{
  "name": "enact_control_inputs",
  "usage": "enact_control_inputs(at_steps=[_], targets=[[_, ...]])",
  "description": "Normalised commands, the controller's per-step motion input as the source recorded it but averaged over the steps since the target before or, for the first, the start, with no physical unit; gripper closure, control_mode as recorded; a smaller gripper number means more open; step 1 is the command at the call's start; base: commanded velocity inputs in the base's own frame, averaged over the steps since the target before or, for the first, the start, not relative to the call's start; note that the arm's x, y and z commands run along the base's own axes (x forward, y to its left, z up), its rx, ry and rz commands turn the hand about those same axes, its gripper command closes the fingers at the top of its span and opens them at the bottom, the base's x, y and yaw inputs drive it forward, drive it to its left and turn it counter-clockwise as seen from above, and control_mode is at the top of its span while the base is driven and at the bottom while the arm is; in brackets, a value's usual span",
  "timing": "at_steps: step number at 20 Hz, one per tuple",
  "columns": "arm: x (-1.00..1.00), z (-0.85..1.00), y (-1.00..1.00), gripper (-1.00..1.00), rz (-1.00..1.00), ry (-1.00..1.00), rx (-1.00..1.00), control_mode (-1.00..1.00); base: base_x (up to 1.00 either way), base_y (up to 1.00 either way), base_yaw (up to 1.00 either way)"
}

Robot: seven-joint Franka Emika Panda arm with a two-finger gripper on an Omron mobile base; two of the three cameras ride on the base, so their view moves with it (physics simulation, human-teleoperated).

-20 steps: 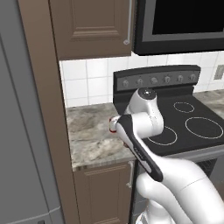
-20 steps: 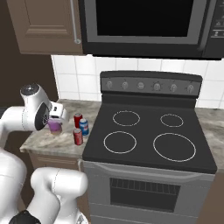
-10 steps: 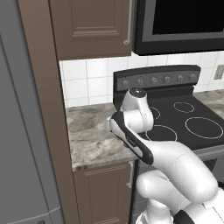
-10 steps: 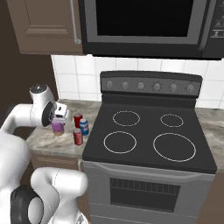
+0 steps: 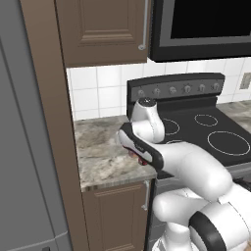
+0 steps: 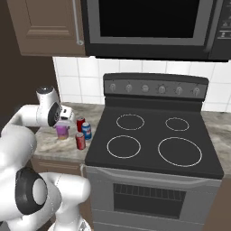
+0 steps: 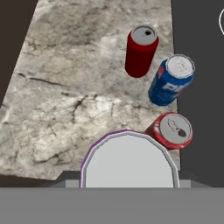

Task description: Four empty soda cans are scattered around the kitchen. Gather all the cans and cluster them next to the stove for recycling.

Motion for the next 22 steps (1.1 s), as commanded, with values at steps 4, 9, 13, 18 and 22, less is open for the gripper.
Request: enact_control_inputs(at_steps=[4, 9, 13, 18, 22], targets=[[0.2, -0.29, 0.06, 1.0, 0.0, 0.01, -0.02, -1.0, 0.0, 0.0, 0.0], [0.24, -0.24, 0.07, 1.0, 0.0, 0.0, -0.01, -1.0, 0.0, 0.0, 0.0], [0.23, -0.23, 0.01, 1.0, 0.0, 0.0, -0.01, -1.0, 0.0, 0.0, 0.0], [0.24, -0.26, 0.0, 1.0, 0.0, 0.0, 0.0, -1.0, 0.0, 0.0, 0.0], [0.26, -0.24, 0.02, 1.0, 0.0, 0.0, 0.0, -1.0, 0.0, 0.0, 0.0]])
